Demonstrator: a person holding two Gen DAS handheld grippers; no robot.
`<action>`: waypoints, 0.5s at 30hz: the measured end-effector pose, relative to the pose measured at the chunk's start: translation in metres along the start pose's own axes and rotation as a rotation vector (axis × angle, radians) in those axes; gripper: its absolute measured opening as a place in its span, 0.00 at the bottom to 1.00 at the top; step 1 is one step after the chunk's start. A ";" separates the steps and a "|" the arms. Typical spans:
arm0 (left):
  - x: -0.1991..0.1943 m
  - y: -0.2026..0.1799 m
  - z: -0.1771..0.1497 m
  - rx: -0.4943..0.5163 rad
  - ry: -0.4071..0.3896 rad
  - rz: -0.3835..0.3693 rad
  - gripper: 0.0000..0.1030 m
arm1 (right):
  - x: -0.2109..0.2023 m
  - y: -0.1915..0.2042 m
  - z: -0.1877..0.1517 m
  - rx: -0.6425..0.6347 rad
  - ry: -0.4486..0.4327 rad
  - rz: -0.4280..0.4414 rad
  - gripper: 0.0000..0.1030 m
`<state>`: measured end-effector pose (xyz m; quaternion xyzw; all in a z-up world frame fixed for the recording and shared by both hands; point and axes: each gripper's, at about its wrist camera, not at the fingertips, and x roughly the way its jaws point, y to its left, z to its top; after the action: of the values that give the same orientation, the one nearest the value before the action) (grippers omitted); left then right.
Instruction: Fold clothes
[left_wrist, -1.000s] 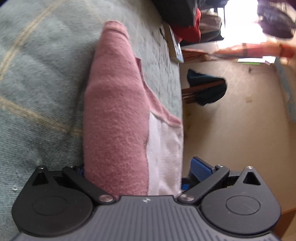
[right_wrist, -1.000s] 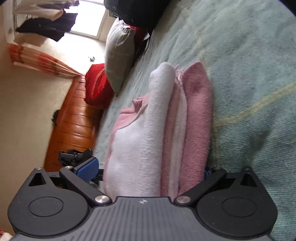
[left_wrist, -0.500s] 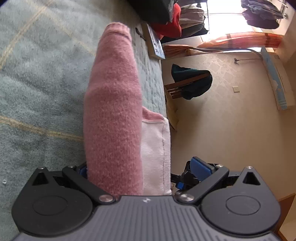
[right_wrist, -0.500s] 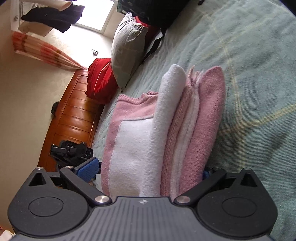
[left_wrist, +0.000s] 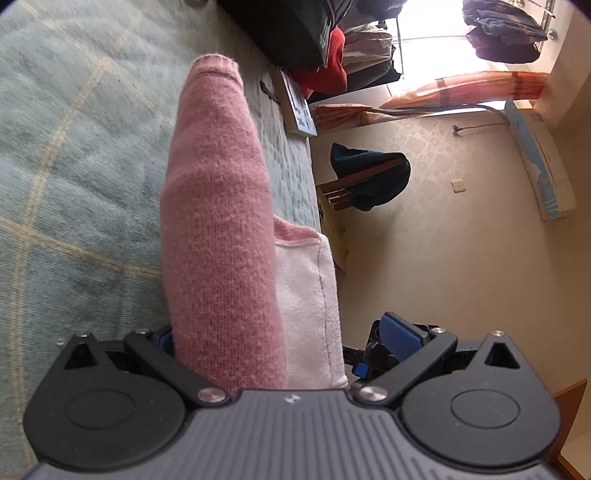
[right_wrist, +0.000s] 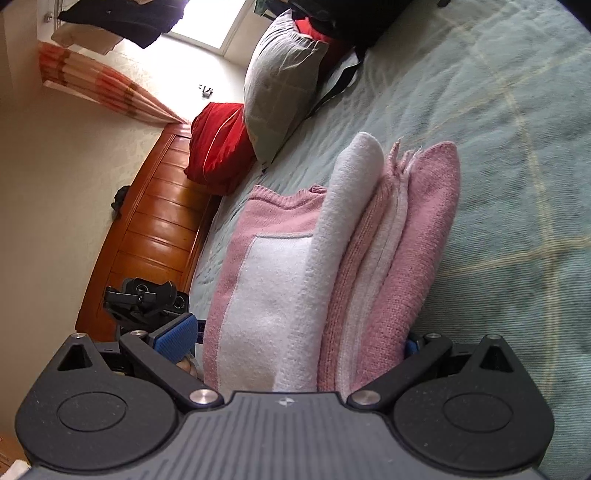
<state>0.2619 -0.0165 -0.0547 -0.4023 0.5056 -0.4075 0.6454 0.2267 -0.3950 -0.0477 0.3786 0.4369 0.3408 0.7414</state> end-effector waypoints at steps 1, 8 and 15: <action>-0.004 -0.001 0.000 0.004 -0.003 -0.001 0.98 | 0.003 0.003 0.000 -0.003 0.004 0.000 1.00; -0.039 -0.002 0.007 0.028 -0.033 0.013 0.98 | 0.029 0.026 0.003 -0.032 0.036 0.003 1.00; -0.098 0.011 0.010 0.033 -0.098 0.028 0.98 | 0.080 0.061 0.010 -0.071 0.092 0.012 1.00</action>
<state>0.2573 0.0797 -0.0312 -0.4039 0.4721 -0.3865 0.6817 0.2564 -0.3015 -0.0231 0.3386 0.4559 0.3775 0.7314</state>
